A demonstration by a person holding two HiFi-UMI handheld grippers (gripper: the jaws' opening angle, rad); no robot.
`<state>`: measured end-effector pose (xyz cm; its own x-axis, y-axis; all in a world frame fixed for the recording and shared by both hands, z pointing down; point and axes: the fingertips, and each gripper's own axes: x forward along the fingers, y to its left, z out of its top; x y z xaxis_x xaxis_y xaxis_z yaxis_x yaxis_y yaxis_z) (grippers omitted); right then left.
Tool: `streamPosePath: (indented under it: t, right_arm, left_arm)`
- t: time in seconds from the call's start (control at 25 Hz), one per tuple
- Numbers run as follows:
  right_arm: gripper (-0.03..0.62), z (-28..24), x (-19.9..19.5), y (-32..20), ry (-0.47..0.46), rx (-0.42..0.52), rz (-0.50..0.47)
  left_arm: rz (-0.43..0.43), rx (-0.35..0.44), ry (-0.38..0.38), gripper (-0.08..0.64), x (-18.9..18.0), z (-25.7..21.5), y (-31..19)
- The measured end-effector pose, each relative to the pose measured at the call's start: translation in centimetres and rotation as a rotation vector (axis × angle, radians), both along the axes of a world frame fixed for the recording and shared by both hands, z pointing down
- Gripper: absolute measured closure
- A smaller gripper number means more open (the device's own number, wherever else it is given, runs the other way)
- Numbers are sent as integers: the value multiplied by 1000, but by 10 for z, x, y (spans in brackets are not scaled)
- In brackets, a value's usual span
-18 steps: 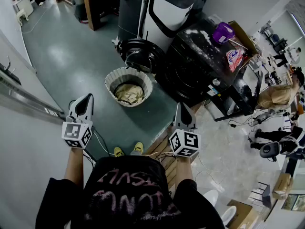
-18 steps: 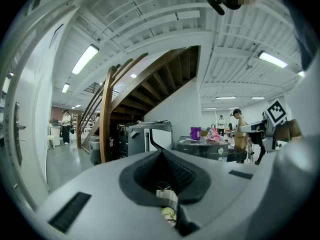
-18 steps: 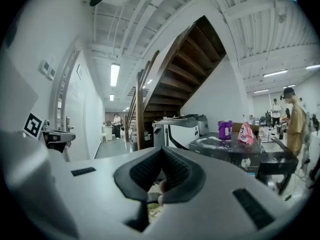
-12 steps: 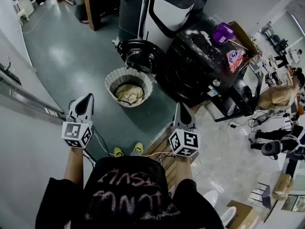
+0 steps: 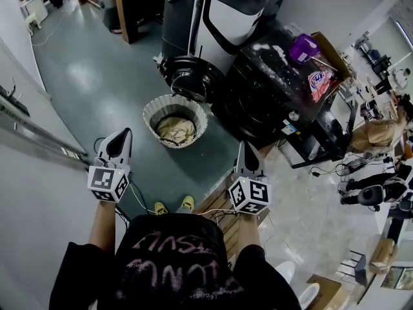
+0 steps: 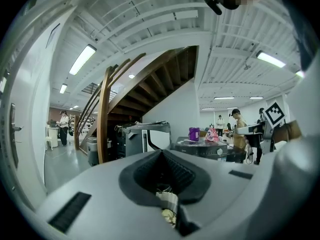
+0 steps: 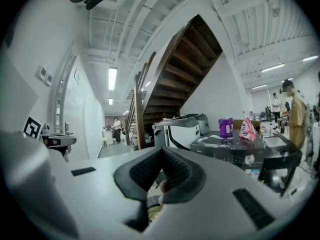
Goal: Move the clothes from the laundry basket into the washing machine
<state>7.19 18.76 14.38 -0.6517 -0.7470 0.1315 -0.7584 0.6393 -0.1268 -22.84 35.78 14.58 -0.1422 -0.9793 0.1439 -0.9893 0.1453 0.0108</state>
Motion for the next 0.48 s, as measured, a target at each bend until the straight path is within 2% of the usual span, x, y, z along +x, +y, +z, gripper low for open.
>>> streamPosePath:
  t: [0.32, 0.48]
  right_arm:
    - [587, -1, -3, -4, -4, 11, -13]
    - [564, 1, -7, -7, 1, 14, -25]
  left_arm:
    - [-15, -4, 5, 549, -2, 1, -4]
    - [-7, -15, 7, 546, 2, 5, -7]
